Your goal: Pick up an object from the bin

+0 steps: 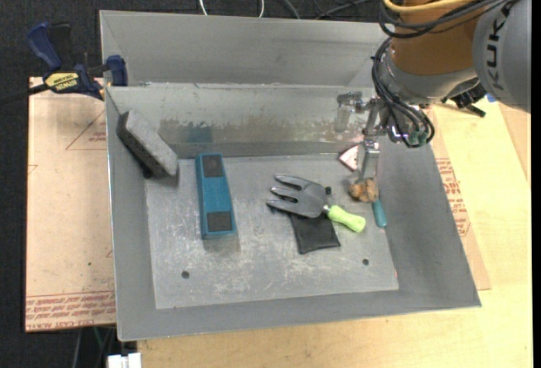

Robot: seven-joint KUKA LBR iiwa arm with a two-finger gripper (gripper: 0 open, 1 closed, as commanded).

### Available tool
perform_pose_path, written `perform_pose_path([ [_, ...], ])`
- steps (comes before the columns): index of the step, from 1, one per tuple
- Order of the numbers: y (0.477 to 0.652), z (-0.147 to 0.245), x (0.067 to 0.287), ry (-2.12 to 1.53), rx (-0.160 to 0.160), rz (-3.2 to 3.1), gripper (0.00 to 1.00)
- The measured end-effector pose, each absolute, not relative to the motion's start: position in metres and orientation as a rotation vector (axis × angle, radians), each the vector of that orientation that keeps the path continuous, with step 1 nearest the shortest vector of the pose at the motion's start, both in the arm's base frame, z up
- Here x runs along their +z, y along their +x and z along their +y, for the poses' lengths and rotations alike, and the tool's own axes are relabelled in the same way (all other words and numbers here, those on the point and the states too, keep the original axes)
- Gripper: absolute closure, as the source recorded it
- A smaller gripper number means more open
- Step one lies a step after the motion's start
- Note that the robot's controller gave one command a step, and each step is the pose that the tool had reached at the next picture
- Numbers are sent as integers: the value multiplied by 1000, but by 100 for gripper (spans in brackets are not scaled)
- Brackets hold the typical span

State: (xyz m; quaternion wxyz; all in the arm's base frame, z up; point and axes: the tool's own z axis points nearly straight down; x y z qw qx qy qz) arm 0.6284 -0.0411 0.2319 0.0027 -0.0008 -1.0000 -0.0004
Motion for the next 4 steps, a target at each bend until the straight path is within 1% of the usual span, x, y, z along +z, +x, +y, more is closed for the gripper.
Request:
perform_pose_path([
  [1,629,-41,237,-1,0,-3144,0],
  [2,602,-24,182,-65,-3,-3144,0],
  [3,584,-41,164,-79,-2,-3153,0],
  [4,543,-32,108,-84,-6,-3141,100],
])
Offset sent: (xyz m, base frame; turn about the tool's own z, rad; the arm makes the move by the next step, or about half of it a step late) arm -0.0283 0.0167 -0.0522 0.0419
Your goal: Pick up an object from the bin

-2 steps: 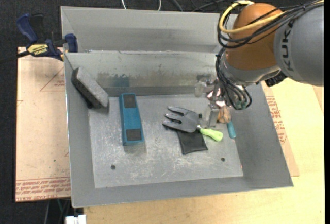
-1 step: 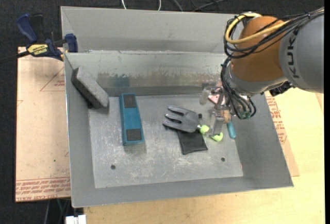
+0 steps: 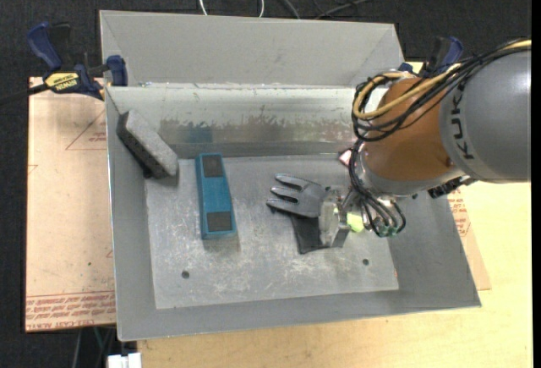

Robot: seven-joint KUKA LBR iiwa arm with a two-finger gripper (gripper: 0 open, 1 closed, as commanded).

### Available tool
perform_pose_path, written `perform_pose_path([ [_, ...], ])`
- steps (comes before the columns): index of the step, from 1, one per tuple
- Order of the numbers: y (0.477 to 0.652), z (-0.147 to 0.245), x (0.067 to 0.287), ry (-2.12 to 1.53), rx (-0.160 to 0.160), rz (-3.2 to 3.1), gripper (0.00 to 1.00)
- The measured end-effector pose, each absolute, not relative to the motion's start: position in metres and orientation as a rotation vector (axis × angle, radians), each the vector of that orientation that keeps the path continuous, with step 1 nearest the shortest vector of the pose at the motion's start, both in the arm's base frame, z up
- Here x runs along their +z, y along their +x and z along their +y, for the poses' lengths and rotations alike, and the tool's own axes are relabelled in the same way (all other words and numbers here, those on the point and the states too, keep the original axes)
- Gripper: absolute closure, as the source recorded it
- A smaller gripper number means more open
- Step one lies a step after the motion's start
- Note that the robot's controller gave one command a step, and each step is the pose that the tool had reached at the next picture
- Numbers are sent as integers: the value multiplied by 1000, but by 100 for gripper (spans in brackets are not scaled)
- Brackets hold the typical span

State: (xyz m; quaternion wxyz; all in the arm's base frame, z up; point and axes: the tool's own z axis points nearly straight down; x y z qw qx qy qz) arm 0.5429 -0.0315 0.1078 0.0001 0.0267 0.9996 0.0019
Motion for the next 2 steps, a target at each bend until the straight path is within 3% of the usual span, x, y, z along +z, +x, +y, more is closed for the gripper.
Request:
perform_pose_path([
  [1,543,-31,108,83,6,3140,0],
  [2,543,-31,108,83,6,3140,0],
])
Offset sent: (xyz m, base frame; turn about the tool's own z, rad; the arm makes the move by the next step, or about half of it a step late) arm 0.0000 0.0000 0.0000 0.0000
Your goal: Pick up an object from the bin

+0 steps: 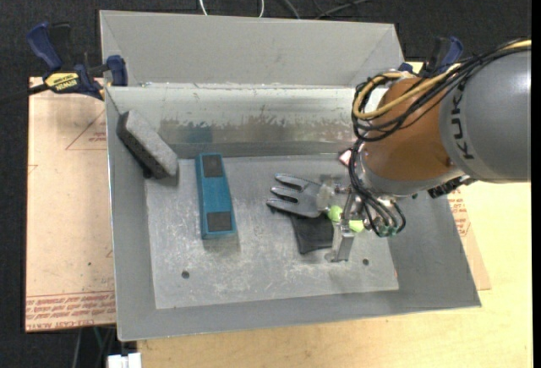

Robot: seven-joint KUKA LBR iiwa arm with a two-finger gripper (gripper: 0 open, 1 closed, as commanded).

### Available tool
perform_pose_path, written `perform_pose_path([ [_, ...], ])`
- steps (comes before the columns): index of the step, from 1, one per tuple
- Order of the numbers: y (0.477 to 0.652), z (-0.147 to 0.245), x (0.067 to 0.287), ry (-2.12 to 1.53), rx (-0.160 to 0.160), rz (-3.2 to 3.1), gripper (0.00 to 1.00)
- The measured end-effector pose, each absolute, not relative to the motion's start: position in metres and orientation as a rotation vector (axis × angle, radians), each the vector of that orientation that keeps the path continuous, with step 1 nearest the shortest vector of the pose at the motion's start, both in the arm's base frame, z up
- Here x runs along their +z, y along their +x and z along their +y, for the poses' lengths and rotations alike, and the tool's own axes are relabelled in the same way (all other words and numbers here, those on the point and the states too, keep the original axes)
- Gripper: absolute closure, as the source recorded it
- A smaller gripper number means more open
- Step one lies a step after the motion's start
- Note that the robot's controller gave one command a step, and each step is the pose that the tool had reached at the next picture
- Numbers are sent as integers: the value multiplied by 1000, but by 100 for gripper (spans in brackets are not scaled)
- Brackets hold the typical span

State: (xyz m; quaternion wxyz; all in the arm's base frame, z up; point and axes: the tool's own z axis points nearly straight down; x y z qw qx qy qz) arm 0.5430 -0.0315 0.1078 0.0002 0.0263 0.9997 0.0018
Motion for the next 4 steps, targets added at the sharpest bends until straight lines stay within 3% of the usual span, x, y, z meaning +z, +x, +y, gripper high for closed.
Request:
perform_pose_path([
  [1,556,-34,84,15,6,3137,0],
  [2,560,-34,74,24,7,3122,100],
  [3,560,-34,74,24,7,3122,100],
  [4,543,-37,100,16,8,3138,100],
])
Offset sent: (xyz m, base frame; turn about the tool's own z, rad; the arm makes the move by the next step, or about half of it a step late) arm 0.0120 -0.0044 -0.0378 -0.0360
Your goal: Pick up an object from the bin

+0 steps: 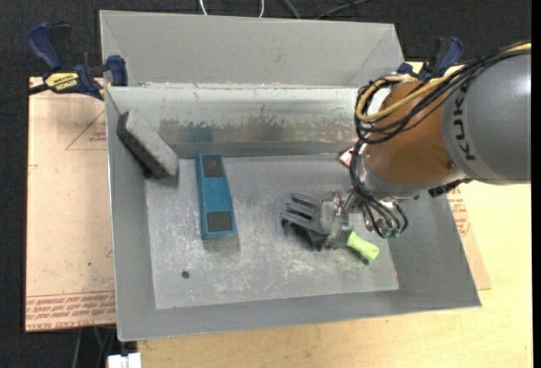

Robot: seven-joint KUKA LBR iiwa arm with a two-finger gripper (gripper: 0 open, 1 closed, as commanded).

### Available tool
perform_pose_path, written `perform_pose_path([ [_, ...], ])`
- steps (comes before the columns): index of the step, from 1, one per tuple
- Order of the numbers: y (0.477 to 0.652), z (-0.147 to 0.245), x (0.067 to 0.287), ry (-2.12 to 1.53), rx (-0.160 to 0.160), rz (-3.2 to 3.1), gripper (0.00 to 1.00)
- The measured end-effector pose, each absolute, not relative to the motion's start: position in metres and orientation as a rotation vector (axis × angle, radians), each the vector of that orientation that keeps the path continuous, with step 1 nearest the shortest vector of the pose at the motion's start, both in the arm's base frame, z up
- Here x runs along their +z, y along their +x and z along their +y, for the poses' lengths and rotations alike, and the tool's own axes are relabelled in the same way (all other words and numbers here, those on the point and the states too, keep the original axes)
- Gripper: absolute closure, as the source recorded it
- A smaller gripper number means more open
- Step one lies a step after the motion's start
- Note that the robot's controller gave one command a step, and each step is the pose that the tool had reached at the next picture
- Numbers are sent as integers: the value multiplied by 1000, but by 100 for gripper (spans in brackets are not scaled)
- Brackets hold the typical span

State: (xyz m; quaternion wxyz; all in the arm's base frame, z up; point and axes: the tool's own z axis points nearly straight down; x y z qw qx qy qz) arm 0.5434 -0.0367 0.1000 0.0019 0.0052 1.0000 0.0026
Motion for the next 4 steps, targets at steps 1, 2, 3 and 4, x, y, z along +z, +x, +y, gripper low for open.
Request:
perform_pose_path([
  [1,556,-43,121,-321,1,3102,100],
  [2,552,-46,138,-569,10,3086,100],
  [3,549,-57,124,-739,1,3036,100],
  [4,550,-58,164,-1117,5,2927,100],
])
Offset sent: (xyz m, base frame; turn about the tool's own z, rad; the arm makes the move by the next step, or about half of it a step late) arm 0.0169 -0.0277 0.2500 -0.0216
